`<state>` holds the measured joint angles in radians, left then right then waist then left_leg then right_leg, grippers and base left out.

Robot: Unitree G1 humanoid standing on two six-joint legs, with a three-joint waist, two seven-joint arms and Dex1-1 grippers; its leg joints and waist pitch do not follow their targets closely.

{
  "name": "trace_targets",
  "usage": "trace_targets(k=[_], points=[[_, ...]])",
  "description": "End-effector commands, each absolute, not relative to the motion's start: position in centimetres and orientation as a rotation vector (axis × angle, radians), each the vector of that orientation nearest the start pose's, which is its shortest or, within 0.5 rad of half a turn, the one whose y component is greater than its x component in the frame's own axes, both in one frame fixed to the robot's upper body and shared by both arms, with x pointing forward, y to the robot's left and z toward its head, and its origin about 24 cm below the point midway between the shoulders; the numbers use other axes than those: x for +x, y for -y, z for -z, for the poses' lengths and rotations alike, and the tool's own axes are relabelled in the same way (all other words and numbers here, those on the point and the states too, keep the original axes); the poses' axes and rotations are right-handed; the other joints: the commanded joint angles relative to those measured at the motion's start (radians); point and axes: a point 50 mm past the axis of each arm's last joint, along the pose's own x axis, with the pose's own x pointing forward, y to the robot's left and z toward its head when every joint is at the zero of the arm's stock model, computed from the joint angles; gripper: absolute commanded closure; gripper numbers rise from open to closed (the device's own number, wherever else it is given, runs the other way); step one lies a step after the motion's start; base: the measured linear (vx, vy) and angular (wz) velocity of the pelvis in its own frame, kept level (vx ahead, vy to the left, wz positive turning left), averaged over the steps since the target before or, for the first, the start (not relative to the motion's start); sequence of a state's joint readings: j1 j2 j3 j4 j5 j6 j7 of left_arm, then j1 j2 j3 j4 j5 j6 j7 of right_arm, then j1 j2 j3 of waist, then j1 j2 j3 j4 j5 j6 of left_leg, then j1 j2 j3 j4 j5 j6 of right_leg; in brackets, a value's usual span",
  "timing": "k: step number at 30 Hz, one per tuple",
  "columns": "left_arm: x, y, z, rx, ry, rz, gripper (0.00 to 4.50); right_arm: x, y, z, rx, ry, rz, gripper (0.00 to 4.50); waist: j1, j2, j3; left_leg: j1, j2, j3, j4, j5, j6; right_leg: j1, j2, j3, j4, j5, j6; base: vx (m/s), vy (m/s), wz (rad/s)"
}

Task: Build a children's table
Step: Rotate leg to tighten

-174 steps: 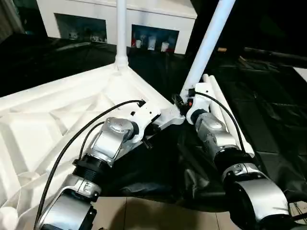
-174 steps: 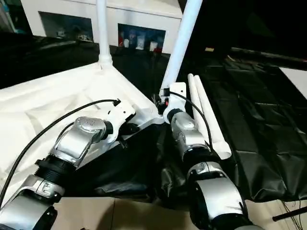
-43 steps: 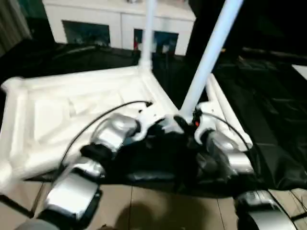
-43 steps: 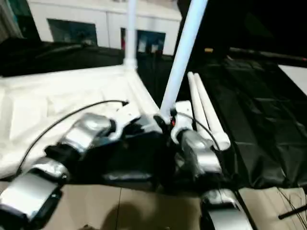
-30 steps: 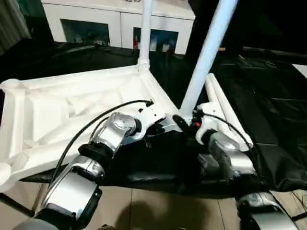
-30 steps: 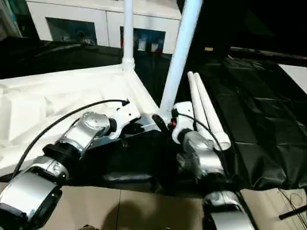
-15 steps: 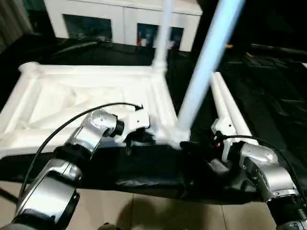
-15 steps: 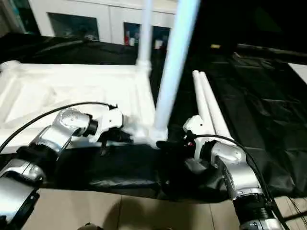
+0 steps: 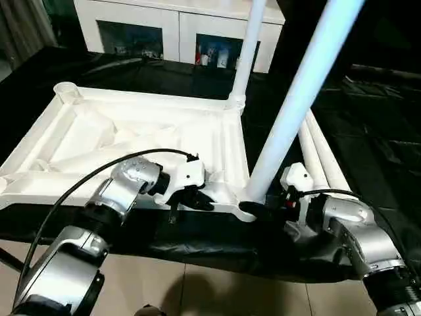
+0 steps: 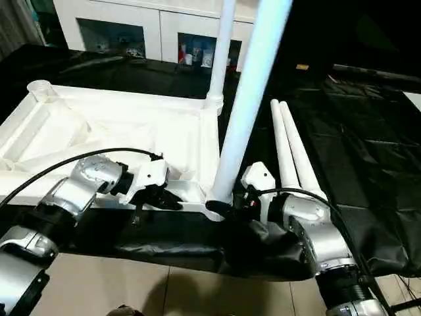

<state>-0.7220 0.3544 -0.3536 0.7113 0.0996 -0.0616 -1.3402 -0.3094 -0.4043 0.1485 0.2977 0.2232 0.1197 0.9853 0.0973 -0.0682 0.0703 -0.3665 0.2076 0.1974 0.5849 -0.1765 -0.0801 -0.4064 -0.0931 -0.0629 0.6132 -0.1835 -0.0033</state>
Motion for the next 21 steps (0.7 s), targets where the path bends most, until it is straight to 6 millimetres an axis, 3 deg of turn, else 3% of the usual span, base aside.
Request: trace_targets(k=[1, 3, 10, 12, 15, 17, 19, 21], points=[[32.0, -11.1, -6.5, 0.567, -0.403, 1.591, 4.50, 28.6, 16.6, -4.5, -0.152, -0.273, -1.034, 1.37, -0.002, -0.004, -0.069, 0.012, 0.031, -0.011, -0.069, -0.191, 0.049, 0.045, -0.056, 0.044, -0.067, -0.170, -0.216, 0.000, 0.000, 0.00], [32.0, -11.1, -6.5, 0.568, -0.406, 1.589, 4.50, 28.6, 16.6, -4.4, -0.149, -0.276, -1.033, 1.64, -0.002, -0.003, -0.069, 0.012, 0.030, -0.011, -0.069, -0.196, 0.047, 0.046, -0.057, 0.044, -0.068, -0.178, -0.217, 0.000, 0.000, 0.00], [31.9, -11.2, -6.1, 0.553, -0.428, 1.579, 4.50, 28.6, 17.0, -3.6, -0.104, -0.304, -0.980, 1.86, -0.005, -0.002, -0.069, 0.012, 0.030, -0.011, -0.069, -0.198, 0.047, 0.046, -0.056, 0.044, -0.068, -0.178, -0.221, 0.000, 0.000, 0.00], [32.5, -10.8, -5.7, 0.531, -0.433, 1.485, 4.50, 29.4, 17.5, -2.5, -0.061, -0.319, -0.815, 1.87, -0.007, -0.002, -0.069, 0.013, 0.030, -0.011, -0.069, -0.209, 0.042, 0.043, -0.057, 0.045, -0.069, -0.194, -0.220, 0.000, 0.000, 0.00], [33.7, -9.9, -5.4, 0.510, -0.432, 1.321, 4.50, 30.6, 17.4, -1.3, 0.018, -0.339, -0.602, 1.88, -0.018, -0.002, -0.065, 0.017, 0.028, -0.017, -0.076, -0.282, -0.004, 0.039, -0.058, 0.041, -0.082, -0.330, -0.190, 0.000, 0.000, 0.00], [33.8, -9.7, -5.4, 0.507, -0.431, 1.303, 4.50, 30.7, 17.3, -1.2, 0.031, -0.340, -0.576, 1.88, -0.019, -0.003, -0.066, 0.016, 0.028, -0.019, -0.077, -0.290, -0.009, 0.041, -0.059, 0.041, -0.088, -0.357, -0.174, 0.000, 0.000, 0.00], [34.4, -8.5, -5.4, 0.496, -0.426, 1.230, 4.50, 31.7, 16.3, -1.0, 0.081, -0.347, -0.452, 1.89, -0.026, -0.001, -0.062, 0.018, 0.027, -0.020, -0.079, -0.318, -0.016, 0.033, -0.058, 0.041, -0.092, -0.389, -0.164, -0.026, 0.004, -0.02], [34.8, -7.6, -5.5, 0.486, -0.426, 1.167, 4.50, 32.4, 15.3, -0.9, 0.111, -0.352, -0.385, 1.89, -0.031, -0.003, -0.063, 0.017, 0.025, -0.023, -0.080, -0.327, -0.022, 0.036, -0.059, 0.039, -0.097, -0.431, -0.148, 0.000, 0.000, 0.00]])
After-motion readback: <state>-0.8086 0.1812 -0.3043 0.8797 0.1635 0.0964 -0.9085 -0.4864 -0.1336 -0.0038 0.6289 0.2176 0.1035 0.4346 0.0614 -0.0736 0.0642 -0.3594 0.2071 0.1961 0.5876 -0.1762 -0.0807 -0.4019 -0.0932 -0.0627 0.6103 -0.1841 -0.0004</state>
